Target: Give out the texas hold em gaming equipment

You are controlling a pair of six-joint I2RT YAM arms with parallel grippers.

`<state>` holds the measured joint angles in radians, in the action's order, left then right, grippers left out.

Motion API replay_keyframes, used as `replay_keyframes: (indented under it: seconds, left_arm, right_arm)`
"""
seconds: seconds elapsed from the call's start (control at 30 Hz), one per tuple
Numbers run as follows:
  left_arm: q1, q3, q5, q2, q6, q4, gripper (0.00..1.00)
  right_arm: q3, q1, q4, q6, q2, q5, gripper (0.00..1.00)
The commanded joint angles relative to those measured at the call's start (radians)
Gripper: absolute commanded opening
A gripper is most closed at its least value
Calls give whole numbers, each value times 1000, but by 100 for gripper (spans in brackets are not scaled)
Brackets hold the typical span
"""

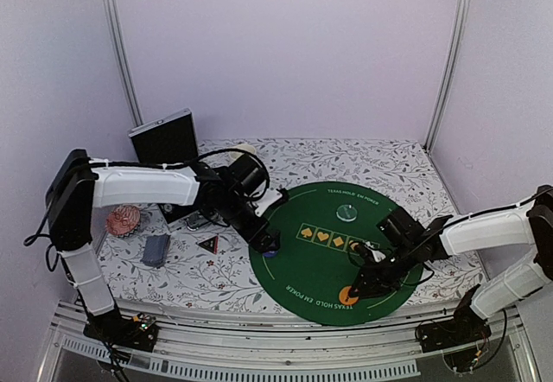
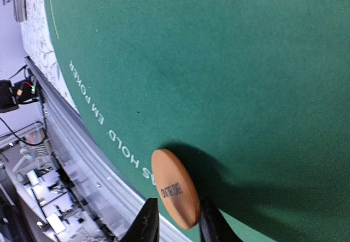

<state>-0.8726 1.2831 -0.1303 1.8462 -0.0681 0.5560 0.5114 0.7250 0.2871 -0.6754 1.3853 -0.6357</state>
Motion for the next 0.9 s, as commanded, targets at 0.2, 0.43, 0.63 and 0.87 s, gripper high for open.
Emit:
replay_keyframes:
  seconds: [0.2, 0.43, 0.63, 0.87]
  left_arm:
    - [217, -22, 68, -273, -51, 46, 98]
    - [475, 63, 206, -330, -42, 180, 98]
    - [521, 271, 279, -298, 136, 425, 98]
    - [640, 97, 300, -247, 303, 385, 92]
  right_arm:
    - [271, 3, 463, 39, -104, 484, 100]
    - [544, 1, 474, 253, -128, 590, 99]
    - [653, -33, 285, 623, -47, 370, 99]
    - [717, -61, 236, 860, 99, 273, 99]
